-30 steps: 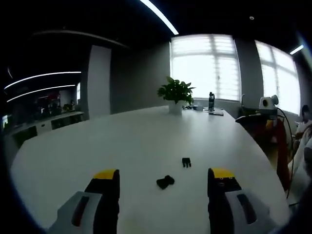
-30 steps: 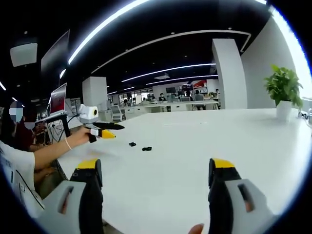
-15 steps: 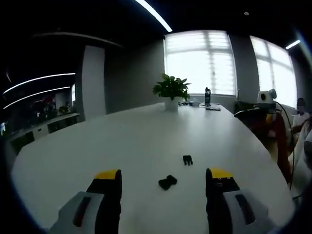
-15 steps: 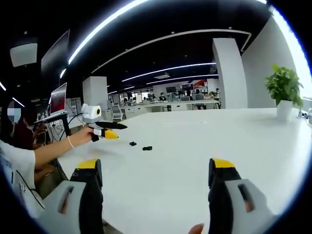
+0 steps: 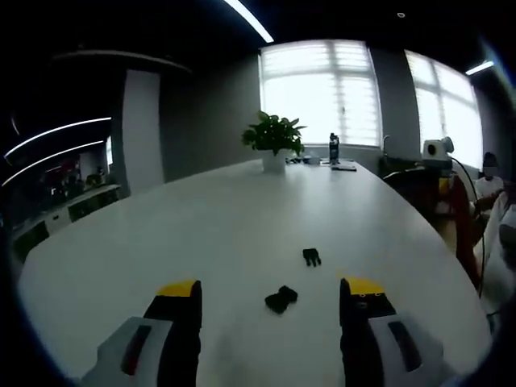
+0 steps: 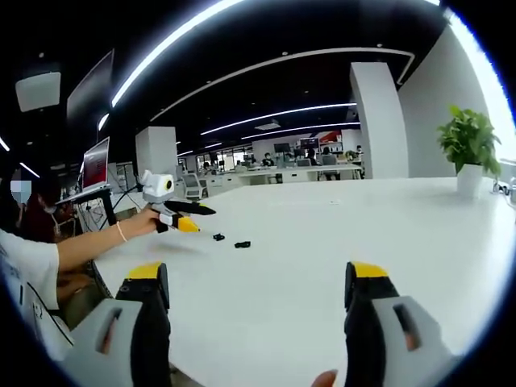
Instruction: Snap the two parts of the plastic buckle together until the buckle closes and remains connected.
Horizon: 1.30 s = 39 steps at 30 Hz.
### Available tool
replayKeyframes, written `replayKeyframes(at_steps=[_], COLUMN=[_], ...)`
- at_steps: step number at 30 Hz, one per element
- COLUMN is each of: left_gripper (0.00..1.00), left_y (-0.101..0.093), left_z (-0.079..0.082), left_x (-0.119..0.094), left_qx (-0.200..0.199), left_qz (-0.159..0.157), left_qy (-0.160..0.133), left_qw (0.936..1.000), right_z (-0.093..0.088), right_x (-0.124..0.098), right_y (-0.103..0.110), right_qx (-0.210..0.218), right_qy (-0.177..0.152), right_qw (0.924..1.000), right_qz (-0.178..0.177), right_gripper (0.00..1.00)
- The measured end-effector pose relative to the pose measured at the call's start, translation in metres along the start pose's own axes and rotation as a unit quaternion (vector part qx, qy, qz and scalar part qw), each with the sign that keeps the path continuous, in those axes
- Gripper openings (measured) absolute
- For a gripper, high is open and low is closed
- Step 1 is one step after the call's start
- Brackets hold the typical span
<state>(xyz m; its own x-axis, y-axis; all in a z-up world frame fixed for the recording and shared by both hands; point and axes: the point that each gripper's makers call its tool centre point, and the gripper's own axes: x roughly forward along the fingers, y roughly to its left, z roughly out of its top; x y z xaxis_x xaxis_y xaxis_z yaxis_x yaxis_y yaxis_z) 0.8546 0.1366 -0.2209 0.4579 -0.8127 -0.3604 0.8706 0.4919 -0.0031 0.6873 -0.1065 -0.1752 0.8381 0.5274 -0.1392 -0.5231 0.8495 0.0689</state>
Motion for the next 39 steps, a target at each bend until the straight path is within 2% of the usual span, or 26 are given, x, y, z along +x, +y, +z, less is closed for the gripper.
replayKeyframes(at_steps=[13, 16, 22, 28, 34, 37, 39], left_gripper=[0.68, 0.68, 0.65, 0.65, 0.65, 0.66, 0.66], left_y=[-0.003, -0.002, -0.002, -0.001, 0.000, -0.002, -0.002], left_z=[-0.007, -0.006, -0.011, -0.013, -0.015, -0.015, -0.015], left_x=[0.010, 0.010, 0.012, 0.014, 0.014, 0.015, 0.015], left_qx=[0.011, 0.016, 0.037, 0.030, 0.029, 0.035, 0.037], left_qz=[-0.011, -0.011, -0.016, -0.021, -0.020, -0.020, -0.020], left_qy=[0.008, 0.012, 0.033, 0.028, 0.032, 0.036, 0.037], left_qw=[0.9998, 0.9997, 0.9987, 0.9989, 0.9989, 0.9985, 0.9985], right_z=[-0.004, -0.002, -0.002, 0.015, 0.024, 0.029, 0.039], right_x=[0.005, 0.007, 0.016, 0.020, 0.026, 0.037, 0.046], right_y=[-0.004, -0.004, -0.001, -0.009, -0.015, -0.012, -0.002], right_qx=[0.000, 0.002, -0.006, -0.030, -0.046, -0.049, -0.060], right_qy=[0.007, -0.003, 0.003, -0.013, -0.022, -0.027, -0.043], right_qw=[1.0000, 1.0000, 0.9999, 0.9994, 0.9987, 0.9981, 0.9956], right_qz=[-0.001, 0.000, 0.012, 0.010, 0.008, 0.025, 0.057], right_gripper=[0.91, 0.91, 0.93, 0.94, 0.96, 0.96, 0.97])
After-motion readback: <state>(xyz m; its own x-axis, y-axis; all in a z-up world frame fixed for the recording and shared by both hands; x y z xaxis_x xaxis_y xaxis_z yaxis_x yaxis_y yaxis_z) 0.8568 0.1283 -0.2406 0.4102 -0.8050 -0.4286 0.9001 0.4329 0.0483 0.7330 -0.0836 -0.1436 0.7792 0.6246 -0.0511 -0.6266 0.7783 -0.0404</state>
